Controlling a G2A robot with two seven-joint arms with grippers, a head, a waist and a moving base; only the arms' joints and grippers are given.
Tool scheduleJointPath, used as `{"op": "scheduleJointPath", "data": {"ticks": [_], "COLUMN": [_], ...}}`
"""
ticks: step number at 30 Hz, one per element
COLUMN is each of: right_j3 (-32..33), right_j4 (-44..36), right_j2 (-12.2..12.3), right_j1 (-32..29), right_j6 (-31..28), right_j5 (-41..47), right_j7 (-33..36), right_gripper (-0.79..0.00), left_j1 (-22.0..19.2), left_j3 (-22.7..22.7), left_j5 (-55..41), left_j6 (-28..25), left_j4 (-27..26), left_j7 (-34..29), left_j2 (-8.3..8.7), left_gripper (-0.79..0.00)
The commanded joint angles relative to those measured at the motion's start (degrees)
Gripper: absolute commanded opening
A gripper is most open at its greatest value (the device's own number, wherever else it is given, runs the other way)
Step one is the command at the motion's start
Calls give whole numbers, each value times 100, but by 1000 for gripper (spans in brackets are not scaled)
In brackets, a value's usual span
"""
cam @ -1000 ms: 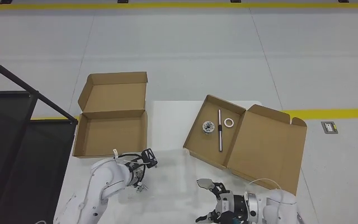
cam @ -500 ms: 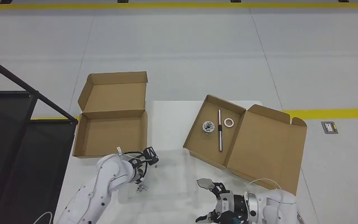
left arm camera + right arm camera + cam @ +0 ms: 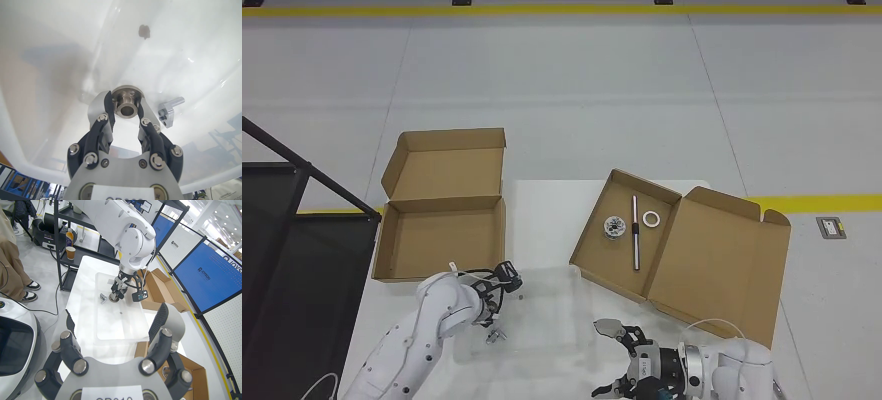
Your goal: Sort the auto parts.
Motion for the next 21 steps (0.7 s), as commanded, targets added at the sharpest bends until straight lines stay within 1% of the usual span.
{"op": "scheduleJointPath", "data": {"ticks": [1,2,3,4,8,10,12,15,18,21], "right_j3": [0,0,0,0,0,0,0,0,0,0], "right_j4": [0,0,0,0,0,0,0,0,0,0], "right_j2": [0,0,0,0,0,0,0,0,0,0], "right_j1": [0,0,0,0,0,0,0,0,0,0], "right_j6": [0,0,0,0,0,0,0,0,0,0], "right_j5": [0,0,0,0,0,0,0,0,0,0], "right_j7": [-1,-1,-1,-1,-1,-1,-1,-1,-1,-1], "right_gripper": [0,0,0,0,0,0,0,0,0,0], "left_j1": [-14,-23,-30,-39,-59,-17,92,349,731,1194], "left_j3": [20,31,40,45,35,-42,-175,-446,-790,-1266], "left_j5": [-3,-1,-1,-8,-44,-133,-225,-391,-578,-809], "left_j6": [11,19,23,34,33,-44,-130,-315,-519,-687], "left_j4": [30,41,55,68,29,-112,-367,-927,-1680,-2494], "left_j7": [-5,-1,2,-1,-1,23,13,-44,-57,96], "left_j2": [-6,-10,-13,-16,-18,3,43,129,232,344], "left_gripper": [-517,-557,-683,-785,-785,-785,-785,-785,-785,-785]}}
